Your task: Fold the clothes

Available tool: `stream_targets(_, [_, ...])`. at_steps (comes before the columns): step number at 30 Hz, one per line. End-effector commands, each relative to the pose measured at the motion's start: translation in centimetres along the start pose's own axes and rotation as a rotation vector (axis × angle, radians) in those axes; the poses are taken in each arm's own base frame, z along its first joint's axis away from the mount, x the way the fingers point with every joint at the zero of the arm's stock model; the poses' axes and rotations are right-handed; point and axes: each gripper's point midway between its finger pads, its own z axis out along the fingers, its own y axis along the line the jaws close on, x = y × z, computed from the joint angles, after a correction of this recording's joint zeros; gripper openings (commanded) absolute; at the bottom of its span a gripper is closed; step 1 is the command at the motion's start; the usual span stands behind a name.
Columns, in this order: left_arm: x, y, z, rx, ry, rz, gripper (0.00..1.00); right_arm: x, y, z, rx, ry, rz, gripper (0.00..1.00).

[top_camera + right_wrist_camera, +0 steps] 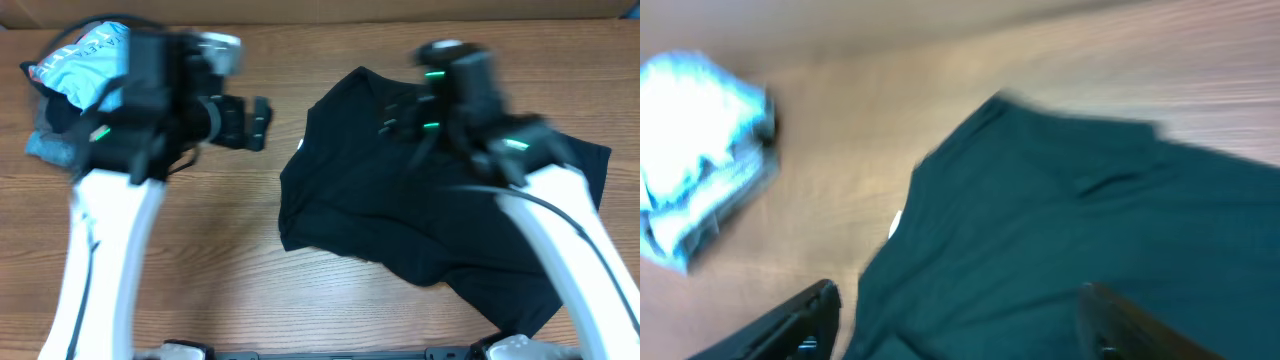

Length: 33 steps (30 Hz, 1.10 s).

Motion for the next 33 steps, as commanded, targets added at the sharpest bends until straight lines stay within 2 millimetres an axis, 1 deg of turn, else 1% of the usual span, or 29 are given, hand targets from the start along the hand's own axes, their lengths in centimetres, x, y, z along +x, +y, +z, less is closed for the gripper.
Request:
stream_targets(1, [1.4,-1.2,6.5,0.016,0.147,0.061,0.85,-2.8,-3.1,-5.7,0.013,-0.142,0.146,0.82])
stream_targets(3, [2.2,-1.7,10.4,0.032,0.212,0.072,0.75,-3.0,-4.3,-7.9,0.012,-0.178,0.179,0.84])
stream_targets(5, [2.9,-2.1,13.9,0.041,0.255,0.082,0.6,-2.8,-5.0,-9.4,0.012,-0.194,0.198,0.85])
stream_targets(6, [3.3,-2.2,15.7,0.045,0.271,0.086,0.54,-2.7,-5.2,-10.0,0.015,-0.198,0.204,0.85])
stream_targets(8, [3.8,-2.5,18.9,0.058,0.289,0.09,0.3,-2.2,-5.4,-10.7,0.022,-0.195,0.209,0.86])
stream_targets(9, [4.1,-2.5,20.5,0.059,0.292,0.094,0.21,-1.8,-5.4,-10.8,0.023,-0.186,0.212,0.86])
stream_targets(10, [4.2,-2.5,22.1,0.061,0.289,0.098,0.18,-1.4,-5.4,-10.9,0.023,-0.172,0.216,0.86])
stream_targets(11, [4.3,-2.4,23.3,0.062,0.286,0.1,0.2,-1.1,-5.4,-10.9,0.025,-0.159,0.218,0.86])
stream_targets(13, [4.6,-2.2,26.0,0.064,0.274,0.103,0.31,-0.2,-5.6,-10.7,0.035,-0.124,0.227,0.86])
stream_targets(14, [4.7,-2.1,27.0,0.065,0.271,0.104,0.35,0.1,-5.7,-10.6,0.041,-0.11,0.23,0.86])
stream_targets(15, [4.9,-2.0,27.9,0.065,0.268,0.105,0.44,0.4,-5.8,-10.4,0.047,-0.094,0.232,0.85])
stream_targets(16, [5.2,-1.9,28.9,0.065,0.269,0.106,0.67,0.7,-5.9,-10.3,0.052,-0.08,0.235,0.85])
stream_targets(17, [5.4,-1.8,29.6,0.065,0.268,0.106,0.76,1.0,-6.0,-10.2,0.056,-0.068,0.237,0.85])
stream_targets(19, [5.8,-1.6,30.7,0.061,0.269,0.107,0.84,1.5,-6.2,-10.1,0.065,-0.044,0.241,0.85])
stream_targets(21, [6.2,-1.2,31.6,0.046,0.27,0.109,0.89,1.8,-6.2,-10.1,0.07,-0.031,0.243,0.85])
stream_targets(22, [6.3,-1.1,31.9,0.044,0.27,0.109,0.89,1.9,-6.3,-10.1,0.071,-0.029,0.243,0.85])
stream_targets(23, [6.4,-0.9,32.3,0.035,0.271,0.109,0.87,2.0,-6.3,-10.1,0.072,-0.025,0.244,0.85])
stream_targets(25, [7.0,-0.2,33.0,0.005,0.281,0.111,0.75,2.1,-6.3,-10.1,0.074,-0.021,0.244,0.85])
stream_targets(26, [7.3,0.2,33.3,-0.01,0.287,0.113,0.65,2.1,-6.3,-10.0,0.074,-0.02,0.245,0.85])
stream_targets(27, [7.4,0.5,33.5,-0.029,0.29,0.115,0.5,2.1,-6.3,-10.0,0.075,-0.02,0.244,0.85])
stream_targets(29, [7.8,2.3,33.8,-0.122,0.3,0.122,0.06,2.2,-6.4,-9.9,0.08,-0.015,0.246,0.86])
stream_targets(30, [7.8,3.2,33.8,-0.171,0.3,0.109,0.04,2.2,-6.6,-9.7,0.089,-0.01,0.247,0.87])
stream_targets(32, [7.5,6.3,33.1,-0.322,0.285,0.038,0.04,2.5,-7.2,-9.1,0.12,0.012,0.246,0.94])
stream_targets(33, [7.4,8.4,32.4,-0.423,0.274,-0.016,0.04,2.8,-7.6,-8.6,0.143,0.035,0.247,0.94])
